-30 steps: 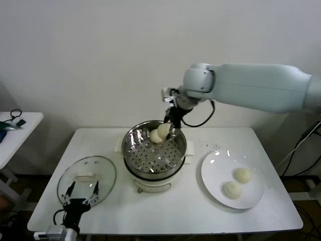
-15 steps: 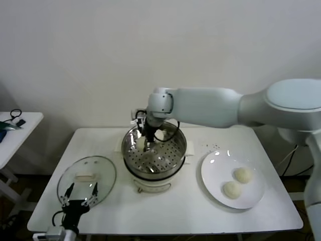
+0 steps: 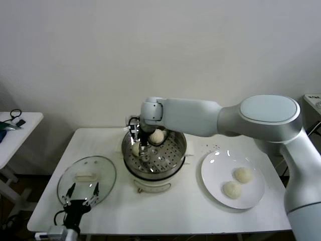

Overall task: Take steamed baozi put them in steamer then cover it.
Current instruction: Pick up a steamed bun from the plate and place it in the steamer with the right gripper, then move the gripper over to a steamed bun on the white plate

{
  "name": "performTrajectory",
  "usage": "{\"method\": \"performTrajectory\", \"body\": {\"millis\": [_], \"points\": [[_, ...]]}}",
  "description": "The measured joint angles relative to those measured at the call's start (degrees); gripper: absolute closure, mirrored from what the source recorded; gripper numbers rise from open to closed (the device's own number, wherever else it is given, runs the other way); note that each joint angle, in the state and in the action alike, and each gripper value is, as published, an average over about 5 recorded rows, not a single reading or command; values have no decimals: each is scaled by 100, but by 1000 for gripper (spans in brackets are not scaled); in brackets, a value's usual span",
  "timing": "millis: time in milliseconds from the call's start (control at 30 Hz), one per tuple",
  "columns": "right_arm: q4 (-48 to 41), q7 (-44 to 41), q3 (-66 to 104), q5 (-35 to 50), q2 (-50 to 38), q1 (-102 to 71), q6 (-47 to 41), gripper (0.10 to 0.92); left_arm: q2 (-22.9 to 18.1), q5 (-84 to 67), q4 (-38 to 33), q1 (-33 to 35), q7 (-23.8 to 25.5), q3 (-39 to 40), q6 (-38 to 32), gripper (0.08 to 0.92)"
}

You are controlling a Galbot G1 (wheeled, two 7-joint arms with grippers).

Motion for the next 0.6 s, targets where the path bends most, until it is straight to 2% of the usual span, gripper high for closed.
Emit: {"method": "performTrajectory", "body": {"millis": [233,600], "points": [[517,-389,-238,175,-664,592,300,203,-5,14,-46,-2,13,10,35,177],[1964,-860,-1260,-39,-2718,1652,623,203,3,23,-68,-11,25,33,59,177]]}}
